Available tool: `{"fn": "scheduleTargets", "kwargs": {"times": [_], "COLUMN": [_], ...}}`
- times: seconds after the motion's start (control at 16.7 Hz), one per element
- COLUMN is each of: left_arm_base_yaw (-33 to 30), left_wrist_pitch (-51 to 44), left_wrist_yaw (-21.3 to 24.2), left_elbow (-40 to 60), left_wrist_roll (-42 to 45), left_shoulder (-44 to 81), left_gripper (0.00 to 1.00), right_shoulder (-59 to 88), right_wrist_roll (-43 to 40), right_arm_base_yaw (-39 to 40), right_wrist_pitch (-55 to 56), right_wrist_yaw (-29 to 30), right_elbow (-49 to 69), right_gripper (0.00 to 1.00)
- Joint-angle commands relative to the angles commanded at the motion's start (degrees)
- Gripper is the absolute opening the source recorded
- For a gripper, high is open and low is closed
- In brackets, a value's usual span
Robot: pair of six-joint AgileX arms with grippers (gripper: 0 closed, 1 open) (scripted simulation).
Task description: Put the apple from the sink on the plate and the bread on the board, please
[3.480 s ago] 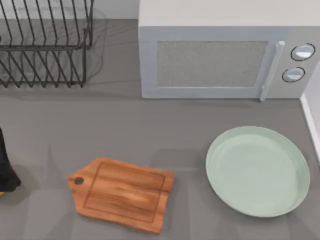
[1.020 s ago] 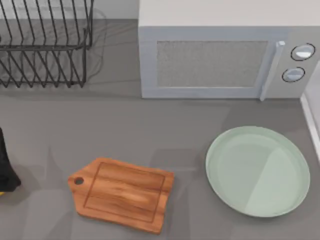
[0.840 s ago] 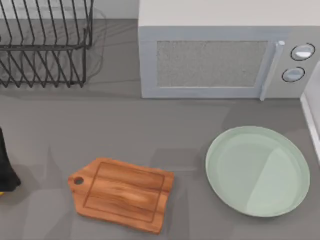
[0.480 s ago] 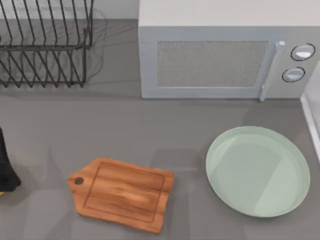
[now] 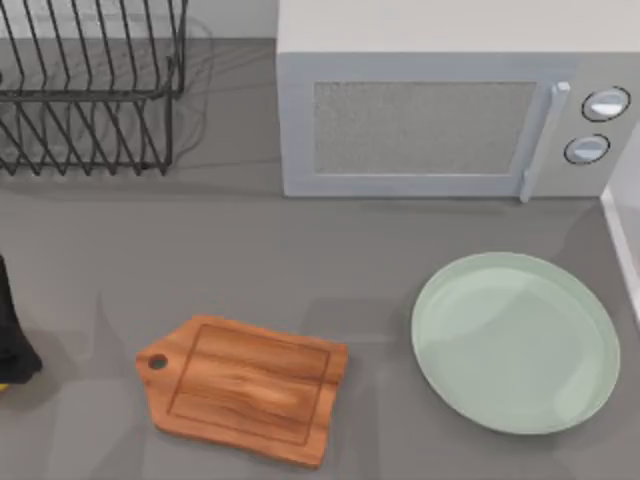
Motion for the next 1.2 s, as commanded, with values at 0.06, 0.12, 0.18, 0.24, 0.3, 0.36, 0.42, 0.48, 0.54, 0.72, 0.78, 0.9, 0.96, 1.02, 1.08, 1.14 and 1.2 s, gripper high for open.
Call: {"fn": "scheduleTargets", "kwargs": {"times": [0.06, 0.12, 0.18, 0.24, 0.3, 0.36, 0.42, 0.48, 0.54, 0.72, 0.78, 0.9, 0.96, 1.02, 1.08, 1.14, 1.2], "left_arm_base_yaw": [0.0, 0.0, 0.0, 0.0, 0.0, 0.0, 0.0, 0.0, 0.0, 0.0, 0.0, 0.0, 0.0, 0.0, 0.0, 0.0, 0.0], "left_wrist_pitch": [0.0, 0.0, 0.0, 0.0, 0.0, 0.0, 0.0, 0.0, 0.0, 0.0, 0.0, 0.0, 0.0, 0.0, 0.0, 0.0, 0.0], "left_wrist_yaw": [0.0, 0.0, 0.0, 0.0, 0.0, 0.0, 0.0, 0.0, 0.0, 0.0, 0.0, 0.0, 0.0, 0.0, 0.0, 0.0, 0.0], "left_elbow": [0.0, 0.0, 0.0, 0.0, 0.0, 0.0, 0.0, 0.0, 0.0, 0.0, 0.0, 0.0, 0.0, 0.0, 0.0, 0.0, 0.0], "left_wrist_roll": [0.0, 0.0, 0.0, 0.0, 0.0, 0.0, 0.0, 0.0, 0.0, 0.0, 0.0, 0.0, 0.0, 0.0, 0.0, 0.0, 0.0], "left_shoulder": [0.0, 0.0, 0.0, 0.0, 0.0, 0.0, 0.0, 0.0, 0.0, 0.0, 0.0, 0.0, 0.0, 0.0, 0.0, 0.0, 0.0], "left_gripper": [1.0, 1.0, 1.0, 1.0, 1.0, 1.0, 1.0, 1.0, 1.0, 1.0, 1.0, 1.0, 1.0, 1.0, 1.0, 1.0, 1.0], "right_shoulder": [0.1, 0.1, 0.1, 0.1, 0.1, 0.1, 0.1, 0.1, 0.1, 0.1, 0.1, 0.1, 0.1, 0.1, 0.1, 0.1, 0.1], "right_wrist_roll": [0.0, 0.0, 0.0, 0.0, 0.0, 0.0, 0.0, 0.0, 0.0, 0.0, 0.0, 0.0, 0.0, 0.0, 0.0, 0.0, 0.0], "right_arm_base_yaw": [0.0, 0.0, 0.0, 0.0, 0.0, 0.0, 0.0, 0.0, 0.0, 0.0, 0.0, 0.0, 0.0, 0.0, 0.0, 0.0, 0.0], "right_wrist_pitch": [0.1, 0.1, 0.1, 0.1, 0.1, 0.1, 0.1, 0.1, 0.1, 0.1, 0.1, 0.1, 0.1, 0.1, 0.1, 0.1, 0.1], "right_wrist_yaw": [0.0, 0.0, 0.0, 0.0, 0.0, 0.0, 0.0, 0.0, 0.0, 0.0, 0.0, 0.0, 0.0, 0.0, 0.0, 0.0, 0.0], "right_elbow": [-0.1, -0.1, -0.1, -0.1, -0.1, -0.1, -0.1, -0.1, -0.1, -0.1, -0.1, -0.1, -0.1, -0.1, -0.1, -0.1, -0.1], "right_gripper": [1.0, 1.0, 1.0, 1.0, 0.92, 0.85, 0.77, 0.7, 0.62, 0.4, 0.32, 0.17, 0.1, 0.02, 0.0, 0.0, 0.0]}}
